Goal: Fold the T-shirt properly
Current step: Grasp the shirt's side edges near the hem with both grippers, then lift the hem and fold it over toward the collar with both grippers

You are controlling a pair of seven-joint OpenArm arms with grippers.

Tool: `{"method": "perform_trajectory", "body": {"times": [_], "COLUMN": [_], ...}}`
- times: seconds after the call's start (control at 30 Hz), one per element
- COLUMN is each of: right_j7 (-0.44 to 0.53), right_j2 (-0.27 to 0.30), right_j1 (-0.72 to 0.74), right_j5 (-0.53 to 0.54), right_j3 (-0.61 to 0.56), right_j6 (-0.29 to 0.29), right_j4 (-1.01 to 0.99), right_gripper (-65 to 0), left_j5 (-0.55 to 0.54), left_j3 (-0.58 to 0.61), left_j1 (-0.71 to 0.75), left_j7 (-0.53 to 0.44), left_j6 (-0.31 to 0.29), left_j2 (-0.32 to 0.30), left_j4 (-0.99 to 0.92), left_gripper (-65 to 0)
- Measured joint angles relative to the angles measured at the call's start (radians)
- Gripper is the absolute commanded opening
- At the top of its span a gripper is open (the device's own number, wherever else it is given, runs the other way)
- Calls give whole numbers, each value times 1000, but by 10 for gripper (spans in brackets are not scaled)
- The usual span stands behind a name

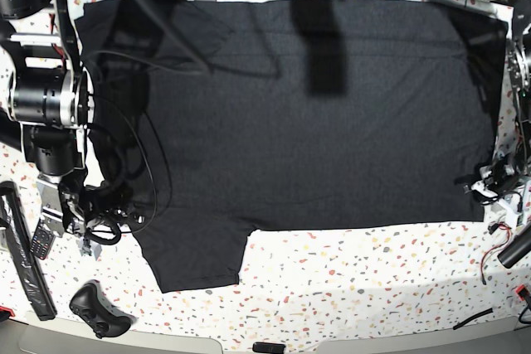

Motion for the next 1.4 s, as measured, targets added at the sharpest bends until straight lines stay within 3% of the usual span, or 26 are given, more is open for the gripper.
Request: {"method": "perform_trajectory", "body": {"times": [0.4,0.43,0.5,0.7,0.83,0.9,1.1,1.4], "right_j7": [80,80,78,-72,-97,-104,-116,-150], "right_j2": [0,0,1,-1,3,9,14,17], "right_j1": [-32,-40,-65,-164,-263,-333,-458,-577], "right_j5": [-26,-28,-41,-2,13,52,50,119], "right_j3": [0,0,0,-2,0,0,31,216], "right_j6": [8,29,126,148,150,150,151,146], "right_j4": [13,30,84,422,624,684,834,984], "right_gripper": [-650,-650,-650,-650,-650,-650,-650,-650], "left_j5": [-11,-10,-10,-11,-144,-131,-164,-241], "left_j3": [0,0,0,0,-6,-42,-219,-330], "left_j1": [3,3,0,19,128,230,463,568], "left_j7": [-21,-27,-9,130,132,153,174,210], "left_j6": [-2,4,3,0,-3,2,-3,-5], "left_j2": [42,50,58,58,9,-6,25,24], "left_j4": [1,2,16,149,328,453,762,802], "left_gripper": [-650,-650,-650,-650,-650,-650,-650,-650]}}
